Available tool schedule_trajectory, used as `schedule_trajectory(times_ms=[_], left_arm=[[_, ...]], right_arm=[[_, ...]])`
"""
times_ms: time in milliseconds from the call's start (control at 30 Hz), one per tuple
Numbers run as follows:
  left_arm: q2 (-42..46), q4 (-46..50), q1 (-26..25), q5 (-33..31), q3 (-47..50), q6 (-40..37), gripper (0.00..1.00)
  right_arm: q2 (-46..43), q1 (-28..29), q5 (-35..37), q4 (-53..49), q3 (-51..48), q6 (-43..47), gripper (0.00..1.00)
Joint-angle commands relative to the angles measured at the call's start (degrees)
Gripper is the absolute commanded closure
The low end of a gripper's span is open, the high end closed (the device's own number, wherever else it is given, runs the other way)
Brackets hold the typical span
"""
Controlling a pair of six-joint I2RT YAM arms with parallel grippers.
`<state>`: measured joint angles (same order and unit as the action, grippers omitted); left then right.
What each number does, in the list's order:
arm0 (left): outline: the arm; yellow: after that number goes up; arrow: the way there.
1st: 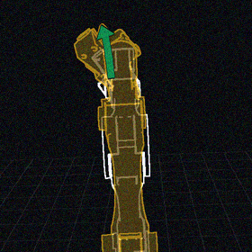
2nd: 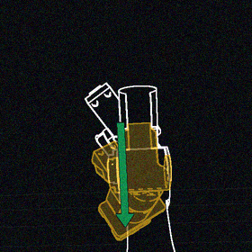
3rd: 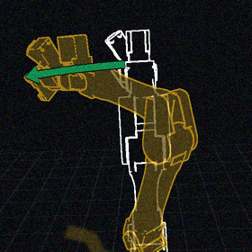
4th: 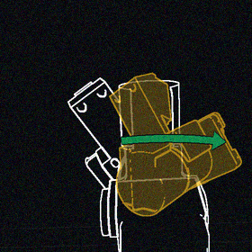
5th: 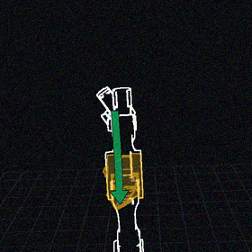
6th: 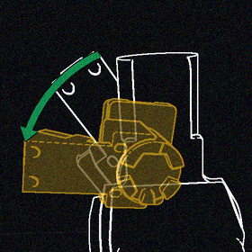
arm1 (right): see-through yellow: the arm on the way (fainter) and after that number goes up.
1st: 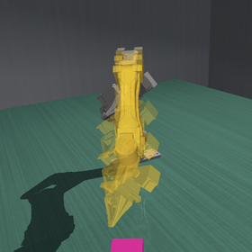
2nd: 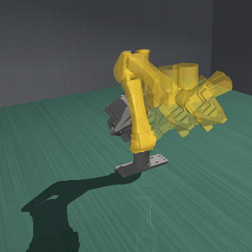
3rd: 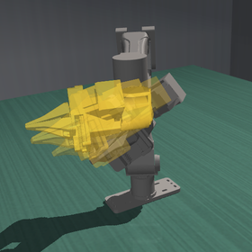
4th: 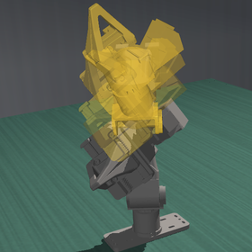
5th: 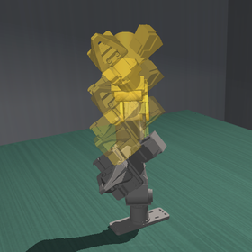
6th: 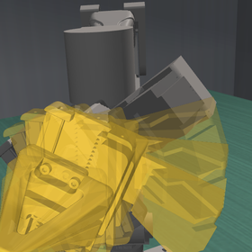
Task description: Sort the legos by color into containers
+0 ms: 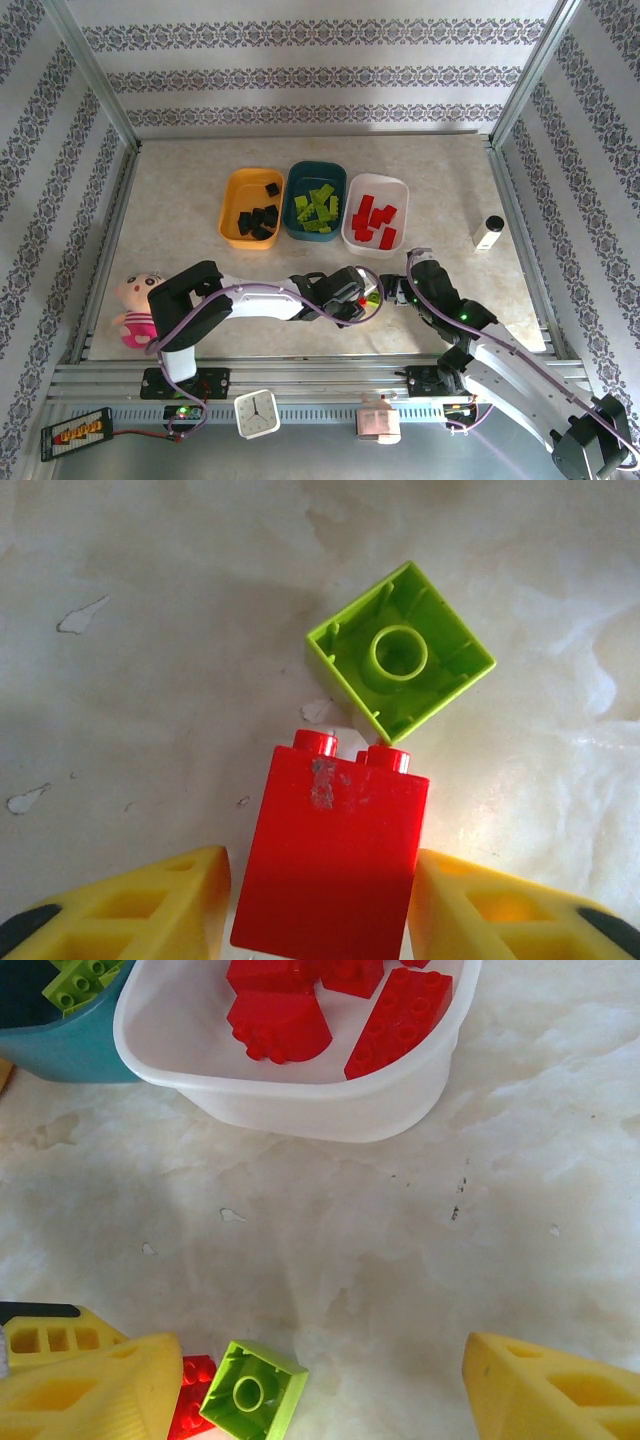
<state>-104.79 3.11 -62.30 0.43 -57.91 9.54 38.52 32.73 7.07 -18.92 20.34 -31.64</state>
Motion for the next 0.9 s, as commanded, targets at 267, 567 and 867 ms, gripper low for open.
schedule_trajectory(times_ms=[267,567,867], left_arm=[[4.7,-3.9,-0.9,1.5,4.1,-0.1,0.76],[13.3,-4.2,2.6,0.1,6.2,2.5,0.80],[10.4,-4.9,12.3,4.4,-4.6,4.0,0.80]], right_arm=[[-0.9,-0.7,-0.5,2.1,0.5,-0.9,0.26],[-0.7,-0.9,0.1,2.0,0.5,-1.7,0.25],[-0.5,-1.1,0.3,1.1,1.2,-1.8,0.25]])
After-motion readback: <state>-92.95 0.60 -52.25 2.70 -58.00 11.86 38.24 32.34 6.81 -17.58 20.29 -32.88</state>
